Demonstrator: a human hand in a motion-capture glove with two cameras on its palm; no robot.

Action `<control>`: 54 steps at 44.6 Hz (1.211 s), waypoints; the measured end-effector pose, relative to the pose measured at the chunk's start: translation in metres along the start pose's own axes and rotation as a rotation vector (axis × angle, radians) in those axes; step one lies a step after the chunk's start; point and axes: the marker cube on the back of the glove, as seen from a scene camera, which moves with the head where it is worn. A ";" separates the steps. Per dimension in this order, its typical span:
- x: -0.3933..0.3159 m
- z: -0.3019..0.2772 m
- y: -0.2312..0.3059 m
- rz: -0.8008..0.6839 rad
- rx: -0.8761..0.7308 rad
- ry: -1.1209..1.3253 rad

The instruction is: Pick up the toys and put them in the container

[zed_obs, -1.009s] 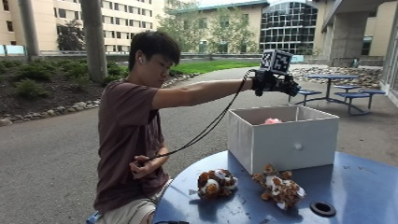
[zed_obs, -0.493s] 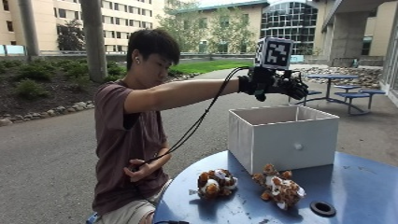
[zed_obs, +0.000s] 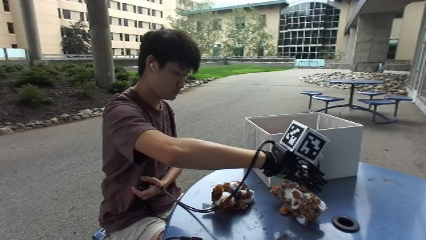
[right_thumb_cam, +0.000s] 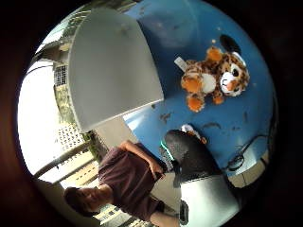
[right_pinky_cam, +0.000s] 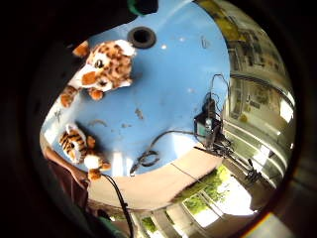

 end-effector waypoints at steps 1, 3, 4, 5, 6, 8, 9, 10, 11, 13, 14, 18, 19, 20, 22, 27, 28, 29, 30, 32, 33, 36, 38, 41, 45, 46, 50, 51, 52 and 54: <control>-0.001 0.011 -0.007 0.000 -0.039 0.024; -0.001 0.030 -0.021 0.003 -0.109 0.063; -0.001 0.039 -0.027 0.006 -0.137 0.073; -0.001 0.047 -0.034 0.008 -0.160 0.074; -0.001 0.054 -0.040 0.008 -0.175 0.068; -0.001 0.066 -0.052 0.005 -0.186 0.051; -0.001 0.069 -0.057 0.003 -0.184 0.043; -0.001 0.071 -0.062 0.002 -0.177 0.037; -0.001 0.072 -0.065 0.001 -0.166 0.033; 0.000 0.072 -0.072 -0.001 -0.129 0.029; 0.001 0.071 -0.074 -0.002 -0.103 0.032; 0.008 0.069 -0.083 -0.014 0.017 0.034; 0.009 0.069 -0.084 -0.017 0.048 0.024; 0.011 0.070 -0.086 -0.021 0.080 0.011; 0.013 0.071 -0.088 -0.028 0.144 -0.019; 0.012 0.076 -0.092 -0.037 0.291 -0.103; 0.012 0.076 -0.092 -0.032 0.314 -0.124; 0.012 0.076 -0.092 -0.025 0.329 -0.146; 0.011 0.075 -0.093 -0.017 0.337 -0.167; 0.011 0.072 -0.092 0.001 0.332 -0.196; 0.012 0.069 -0.091 0.010 0.325 -0.205; 0.014 0.058 -0.087 0.033 0.313 -0.223; 0.016 0.045 -0.081 0.049 0.317 -0.238; 0.020 0.021 -0.068 0.076 0.338 -0.241; 0.027 -0.018 -0.044 0.122 0.379 -0.193; 0.028 -0.028 -0.037 0.134 0.388 -0.180; 0.028 -0.068 -0.011 0.164 0.432 -0.147; 0.027 -0.080 -0.002 0.171 0.448 -0.141; 0.026 -0.093 0.006 0.176 0.464 -0.136; 0.019 -0.117 0.022 0.183 0.491 -0.126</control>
